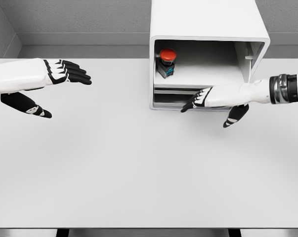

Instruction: Slide open multi-storey tabletop storage cabinets and put open load switch and slide close multi-storey tabletop storage cabinets

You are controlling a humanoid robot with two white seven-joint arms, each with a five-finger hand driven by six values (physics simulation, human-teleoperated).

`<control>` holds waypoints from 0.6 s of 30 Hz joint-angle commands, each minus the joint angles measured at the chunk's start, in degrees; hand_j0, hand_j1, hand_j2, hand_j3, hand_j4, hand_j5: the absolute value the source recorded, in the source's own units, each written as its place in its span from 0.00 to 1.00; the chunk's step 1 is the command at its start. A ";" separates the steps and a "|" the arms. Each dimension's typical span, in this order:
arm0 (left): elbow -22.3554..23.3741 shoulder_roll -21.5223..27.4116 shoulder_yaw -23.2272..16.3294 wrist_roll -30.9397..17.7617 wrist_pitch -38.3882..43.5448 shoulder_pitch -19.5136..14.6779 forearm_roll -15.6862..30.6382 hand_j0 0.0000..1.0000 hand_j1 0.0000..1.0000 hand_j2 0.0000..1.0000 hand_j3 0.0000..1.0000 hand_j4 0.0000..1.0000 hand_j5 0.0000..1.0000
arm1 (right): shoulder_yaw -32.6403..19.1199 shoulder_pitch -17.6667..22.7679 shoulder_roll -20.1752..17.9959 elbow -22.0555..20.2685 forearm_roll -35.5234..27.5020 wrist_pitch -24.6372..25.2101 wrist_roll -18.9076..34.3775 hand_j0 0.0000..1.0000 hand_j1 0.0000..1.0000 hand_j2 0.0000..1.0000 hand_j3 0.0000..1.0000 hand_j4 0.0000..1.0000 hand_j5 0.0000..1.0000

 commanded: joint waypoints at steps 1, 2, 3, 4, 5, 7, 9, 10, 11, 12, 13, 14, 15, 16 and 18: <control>0.00 0.11 0.03 0.03 0.18 0.00 0.40 1.00 1.00 1.00 1.00 1.00 1.00 | -0.02 0.00 0.28 -0.33 -0.16 0.13 -0.02 1.00 1.00 1.00 1.00 1.00 1.00; 0.00 0.11 0.03 0.03 0.18 0.44 0.40 1.00 1.00 1.00 1.00 1.00 1.00 | -0.02 0.00 0.28 -0.42 -0.16 0.13 -0.02 1.00 1.00 1.00 1.00 1.00 1.00; 0.00 0.11 0.12 0.03 0.18 0.44 0.40 1.00 1.00 1.00 1.00 1.00 1.00 | -0.02 0.00 0.28 -0.42 -0.16 0.13 -0.02 1.00 1.00 1.00 1.00 1.00 1.00; 0.00 0.11 0.20 0.03 0.18 0.44 0.40 1.00 1.00 1.00 1.00 1.00 1.00 | -0.02 0.00 0.28 -0.42 -0.16 0.13 -0.02 1.00 1.00 1.00 1.00 1.00 1.00; 0.00 0.11 0.82 0.03 0.18 0.88 0.49 1.00 1.00 1.00 1.00 1.00 1.00 | -0.02 0.00 0.28 -0.42 -0.07 0.13 -0.02 1.00 1.00 1.00 1.00 1.00 1.00; -0.09 0.90 0.91 0.03 0.18 0.88 0.49 1.00 1.00 1.00 1.00 1.00 1.00 | -0.02 0.00 0.28 -0.33 -0.07 0.13 -0.02 1.00 1.00 1.00 1.00 1.00 1.00; -0.09 0.90 0.91 0.03 0.18 0.88 0.49 1.00 1.00 1.00 1.00 1.00 1.00 | -0.02 0.09 0.19 -0.42 0.02 0.13 0.07 1.00 1.00 1.00 1.00 1.00 1.00; -0.09 0.90 0.91 0.03 0.18 0.97 0.49 1.00 1.00 1.00 1.00 1.00 1.00 | -0.02 0.00 0.19 -0.24 0.02 0.13 0.07 1.00 1.00 1.00 1.00 1.00 1.00; -0.09 0.99 0.91 0.03 0.18 0.97 0.49 1.00 1.00 1.00 1.00 1.00 1.00 | -0.02 0.00 0.19 -0.07 0.02 0.13 0.07 1.00 1.00 1.00 1.00 1.00 1.00; -0.09 0.99 0.91 0.03 0.18 1.14 0.49 1.00 1.00 1.00 1.00 1.00 1.00 | -0.02 -0.18 0.19 0.11 0.02 0.13 0.07 1.00 1.00 1.00 1.00 1.00 1.00; -0.09 0.90 0.91 0.03 0.18 1.23 0.49 1.00 1.00 1.00 1.00 1.00 1.00 | -0.10 -0.26 0.28 0.37 0.02 0.13 0.07 1.00 1.00 1.00 1.00 1.00 1.00; -0.09 0.90 0.91 0.03 0.18 1.23 0.49 1.00 1.00 1.00 1.00 1.00 1.00 | -0.10 -0.26 0.28 0.46 0.02 0.13 0.07 1.00 1.00 1.00 1.00 1.00 1.00; -0.09 0.90 0.91 0.03 0.18 1.14 0.58 1.00 1.00 1.00 1.00 1.00 1.00 | -0.19 -0.35 0.37 1.16 0.02 0.13 0.15 1.00 1.00 1.00 1.00 1.00 1.00; -0.09 0.90 0.91 0.03 0.18 1.23 0.49 1.00 1.00 1.00 1.00 1.00 1.00 | -0.19 -0.35 0.37 1.51 0.19 0.13 0.42 1.00 1.00 1.00 1.00 1.00 1.00; -0.18 0.90 0.91 0.03 0.18 1.23 0.58 1.00 1.00 1.00 1.00 1.00 1.00 | -0.28 -0.35 0.98 2.13 0.37 0.13 0.42 1.00 1.00 1.00 1.00 1.00 1.00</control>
